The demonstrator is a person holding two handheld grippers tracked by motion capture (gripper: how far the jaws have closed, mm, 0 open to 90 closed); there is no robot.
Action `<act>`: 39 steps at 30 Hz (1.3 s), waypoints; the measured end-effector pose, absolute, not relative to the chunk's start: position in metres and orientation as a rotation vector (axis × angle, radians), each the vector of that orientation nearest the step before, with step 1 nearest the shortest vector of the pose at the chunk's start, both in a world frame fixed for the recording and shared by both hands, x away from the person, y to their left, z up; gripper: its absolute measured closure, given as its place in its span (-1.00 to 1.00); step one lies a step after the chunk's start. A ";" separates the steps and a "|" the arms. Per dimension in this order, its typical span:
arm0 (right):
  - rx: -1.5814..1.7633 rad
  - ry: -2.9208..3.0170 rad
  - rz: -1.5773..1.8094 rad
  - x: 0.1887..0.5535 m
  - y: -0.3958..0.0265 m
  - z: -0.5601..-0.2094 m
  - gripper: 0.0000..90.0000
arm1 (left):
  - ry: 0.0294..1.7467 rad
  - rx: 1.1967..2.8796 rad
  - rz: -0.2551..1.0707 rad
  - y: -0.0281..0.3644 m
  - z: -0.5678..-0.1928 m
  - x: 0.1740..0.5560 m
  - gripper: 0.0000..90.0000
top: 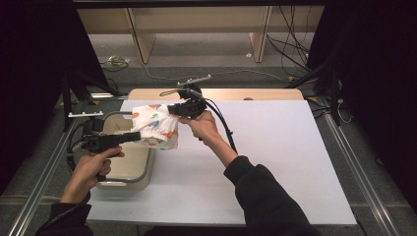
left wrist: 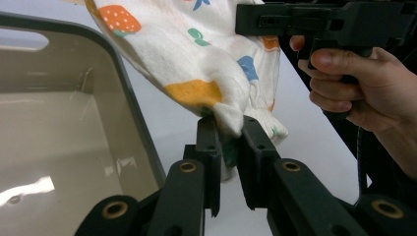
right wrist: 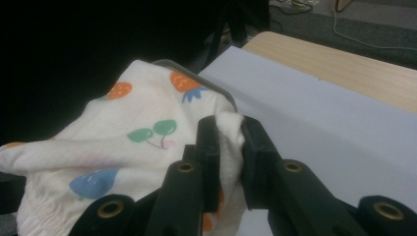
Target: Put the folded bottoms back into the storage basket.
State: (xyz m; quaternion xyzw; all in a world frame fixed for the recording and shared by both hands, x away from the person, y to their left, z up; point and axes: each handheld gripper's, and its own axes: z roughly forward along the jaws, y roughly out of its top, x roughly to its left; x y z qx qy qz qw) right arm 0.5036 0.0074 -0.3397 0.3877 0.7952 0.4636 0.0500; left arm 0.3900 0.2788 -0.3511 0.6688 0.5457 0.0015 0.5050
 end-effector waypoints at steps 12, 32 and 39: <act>1.153 2.438 1.403 0.503 0.031 -0.336 0.79 | 1.351 1.574 0.022 0.302 -0.351 0.387 0.79; 1.140 2.462 1.392 0.505 0.068 -0.336 0.79 | 1.398 1.522 0.036 0.336 -0.350 0.382 0.79; 1.127 2.474 1.394 0.503 0.082 -0.337 0.79 | 1.427 1.501 0.032 0.350 -0.354 0.380 0.79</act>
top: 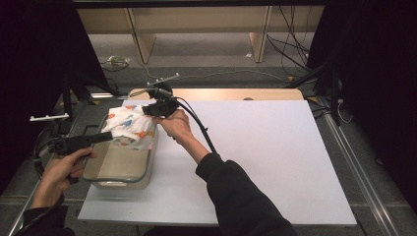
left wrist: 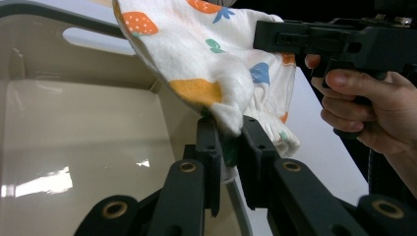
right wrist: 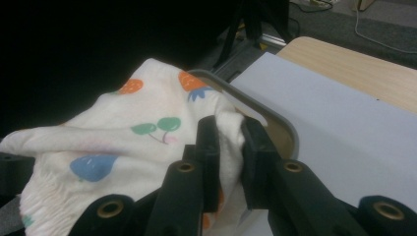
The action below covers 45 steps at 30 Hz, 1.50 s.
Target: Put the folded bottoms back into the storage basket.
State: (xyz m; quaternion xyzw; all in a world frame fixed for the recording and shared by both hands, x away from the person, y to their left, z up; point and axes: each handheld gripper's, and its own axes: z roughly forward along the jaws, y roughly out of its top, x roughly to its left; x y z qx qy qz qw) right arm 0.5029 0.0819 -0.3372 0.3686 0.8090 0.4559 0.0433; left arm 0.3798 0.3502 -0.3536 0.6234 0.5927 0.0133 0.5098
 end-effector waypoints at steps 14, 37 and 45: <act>1.127 2.489 1.381 0.501 0.099 -0.345 0.79 | 1.456 1.497 0.041 0.364 -0.356 0.377 0.79; 1.153 2.515 1.329 0.498 0.111 -0.373 0.78 | 1.525 1.563 0.014 0.367 -0.375 0.382 0.78; 1.165 2.518 1.323 0.498 0.112 -0.380 0.78 | 1.539 1.577 0.012 0.368 -0.378 0.382 0.78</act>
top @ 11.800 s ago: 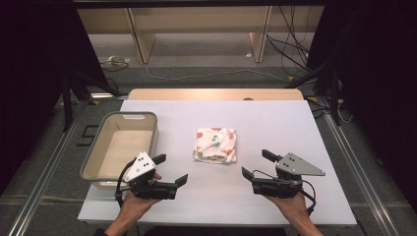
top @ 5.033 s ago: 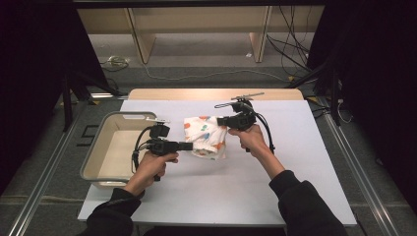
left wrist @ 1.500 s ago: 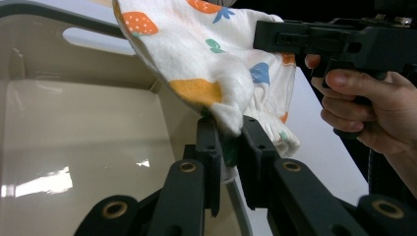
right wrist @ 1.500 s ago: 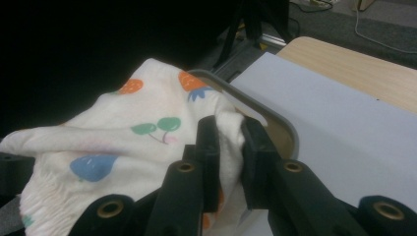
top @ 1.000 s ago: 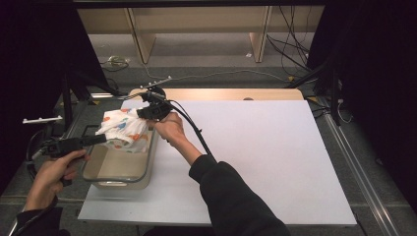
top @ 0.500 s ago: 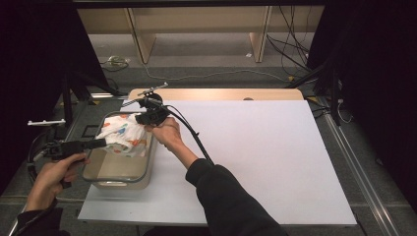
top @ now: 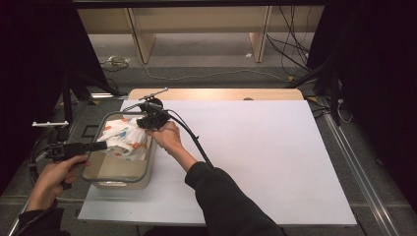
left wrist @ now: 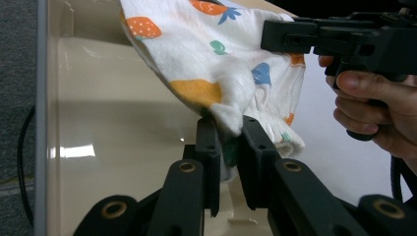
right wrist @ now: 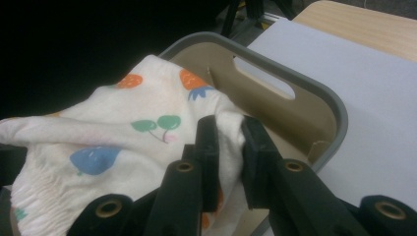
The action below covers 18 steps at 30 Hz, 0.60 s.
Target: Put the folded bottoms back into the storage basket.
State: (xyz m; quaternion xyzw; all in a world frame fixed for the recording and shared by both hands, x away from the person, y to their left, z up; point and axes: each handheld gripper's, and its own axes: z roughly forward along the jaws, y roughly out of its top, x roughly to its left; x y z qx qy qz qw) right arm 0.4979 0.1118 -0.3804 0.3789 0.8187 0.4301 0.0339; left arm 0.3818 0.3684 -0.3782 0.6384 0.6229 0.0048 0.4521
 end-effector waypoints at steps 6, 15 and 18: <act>1.163 2.528 1.315 0.496 0.115 -0.384 0.77 | 1.556 1.583 0.009 0.370 -0.383 0.383 0.78; 1.169 2.543 1.309 0.495 0.120 -0.391 0.76 | 1.577 1.589 0.006 0.373 -0.385 0.383 0.78; 1.166 2.548 1.300 0.494 0.121 -0.393 0.75 | 1.592 1.595 -0.001 0.374 -0.388 0.383 0.78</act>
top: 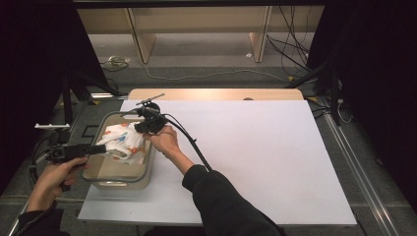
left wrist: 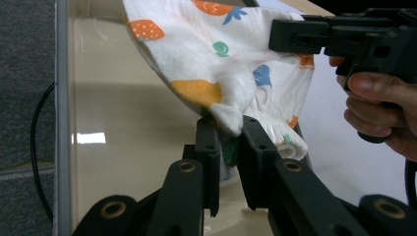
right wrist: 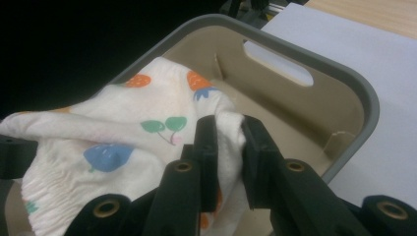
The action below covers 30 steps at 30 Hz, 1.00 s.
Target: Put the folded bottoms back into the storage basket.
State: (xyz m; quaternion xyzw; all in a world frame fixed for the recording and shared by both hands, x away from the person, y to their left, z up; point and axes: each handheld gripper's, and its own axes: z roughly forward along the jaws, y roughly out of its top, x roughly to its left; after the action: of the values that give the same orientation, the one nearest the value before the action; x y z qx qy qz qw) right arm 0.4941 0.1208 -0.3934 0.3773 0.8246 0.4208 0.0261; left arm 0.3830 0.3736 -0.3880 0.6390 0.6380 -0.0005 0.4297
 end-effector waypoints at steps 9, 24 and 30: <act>1.226 2.570 1.273 0.499 0.120 -0.398 -0.32 | 1.696 1.591 0.067 0.374 -0.390 0.387 -0.49; 1.170 2.539 1.340 0.498 0.104 -0.377 -0.37 | 1.652 1.595 0.101 0.361 -0.384 0.389 -0.56; 1.165 2.522 1.354 0.498 0.093 -0.371 -0.38 | 1.639 1.609 0.111 0.352 -0.383 0.391 -0.60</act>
State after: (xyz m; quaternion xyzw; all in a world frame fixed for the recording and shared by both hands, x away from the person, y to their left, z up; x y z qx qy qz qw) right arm 0.4976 0.0932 -0.3714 0.3767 0.8158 0.4381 0.0258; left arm 0.3909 0.3515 -0.3827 0.6385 0.6506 0.0441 0.4089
